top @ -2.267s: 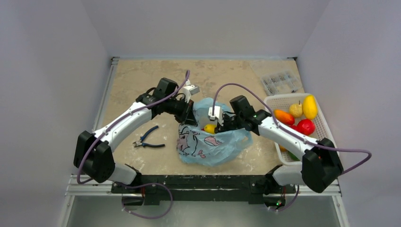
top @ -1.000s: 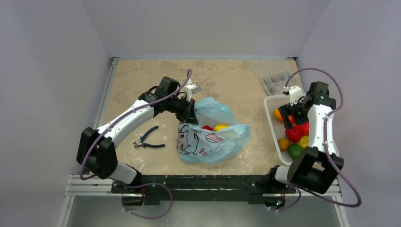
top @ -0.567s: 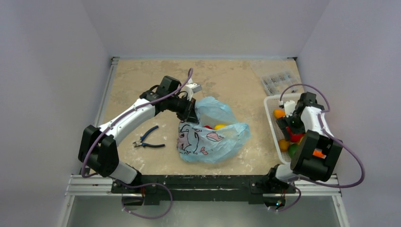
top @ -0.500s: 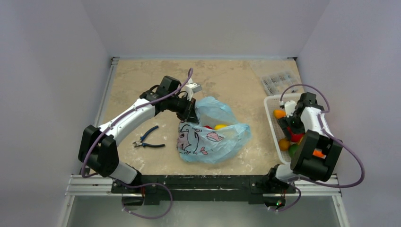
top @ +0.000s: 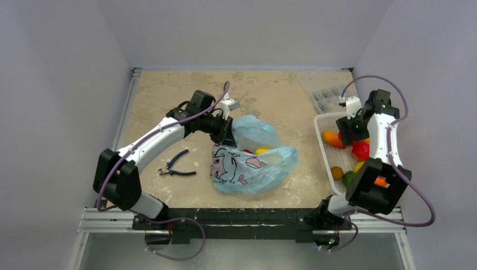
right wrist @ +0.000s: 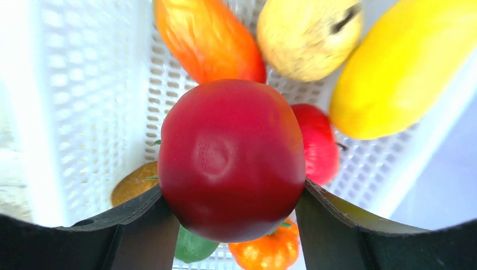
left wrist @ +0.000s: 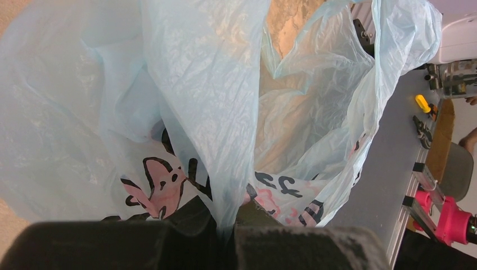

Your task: Place the fake fruits into the plastic bag and tie a complex knot

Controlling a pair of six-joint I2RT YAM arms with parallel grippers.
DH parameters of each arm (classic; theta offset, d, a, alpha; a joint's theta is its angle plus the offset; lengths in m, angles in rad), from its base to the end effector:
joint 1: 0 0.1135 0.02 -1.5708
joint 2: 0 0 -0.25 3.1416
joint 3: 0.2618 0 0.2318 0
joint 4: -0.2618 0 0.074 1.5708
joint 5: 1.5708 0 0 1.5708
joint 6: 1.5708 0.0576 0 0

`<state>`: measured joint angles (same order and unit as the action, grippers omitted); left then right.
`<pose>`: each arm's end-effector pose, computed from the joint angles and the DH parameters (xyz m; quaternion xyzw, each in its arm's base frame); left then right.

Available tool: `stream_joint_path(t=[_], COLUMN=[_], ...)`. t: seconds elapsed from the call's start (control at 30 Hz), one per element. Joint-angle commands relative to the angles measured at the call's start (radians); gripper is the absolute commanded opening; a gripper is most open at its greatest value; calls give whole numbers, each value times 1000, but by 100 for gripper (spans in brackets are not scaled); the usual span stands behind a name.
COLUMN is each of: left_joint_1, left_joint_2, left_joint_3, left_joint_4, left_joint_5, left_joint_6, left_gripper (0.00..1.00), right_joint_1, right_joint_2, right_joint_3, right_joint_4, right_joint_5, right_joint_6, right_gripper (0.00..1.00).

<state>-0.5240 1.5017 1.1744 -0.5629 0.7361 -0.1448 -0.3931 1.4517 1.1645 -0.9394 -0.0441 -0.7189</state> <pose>0.2469 -0.1873 0.2570 0.2837 0.8411 -0.4226 0.1829 0.2471 -0.0997 0.2320 -0.1635 0.9713 -0.0719 0.1569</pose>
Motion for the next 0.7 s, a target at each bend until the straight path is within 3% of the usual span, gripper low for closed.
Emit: stream_joint_path(t=[0.0, 0.13, 0.27, 0.47, 0.67], left_joint_1=[5, 4, 5, 5, 4], left_joint_2=[-12, -10, -5, 11, 14], left_joint_3=[33, 31, 38, 53, 62], left_joint_4=[15, 15, 15, 14, 3], left_joint_5=[14, 13, 20, 35, 31], left_joint_6=[27, 27, 24, 18, 11], left_gripper=[0, 0, 0, 0, 0], right_joint_1=[7, 107, 282, 610, 829], right_joint_2=[-60, -52, -98, -125, -114], right_joint_3=[223, 411, 438, 280, 201], right_joint_4=[-192, -359, -294, -4, 75], right_joint_5=[-236, -490, -699, -678, -621], right_joint_6=[-11, -6, 83, 235, 225], right_gripper=[38, 39, 39, 36, 35])
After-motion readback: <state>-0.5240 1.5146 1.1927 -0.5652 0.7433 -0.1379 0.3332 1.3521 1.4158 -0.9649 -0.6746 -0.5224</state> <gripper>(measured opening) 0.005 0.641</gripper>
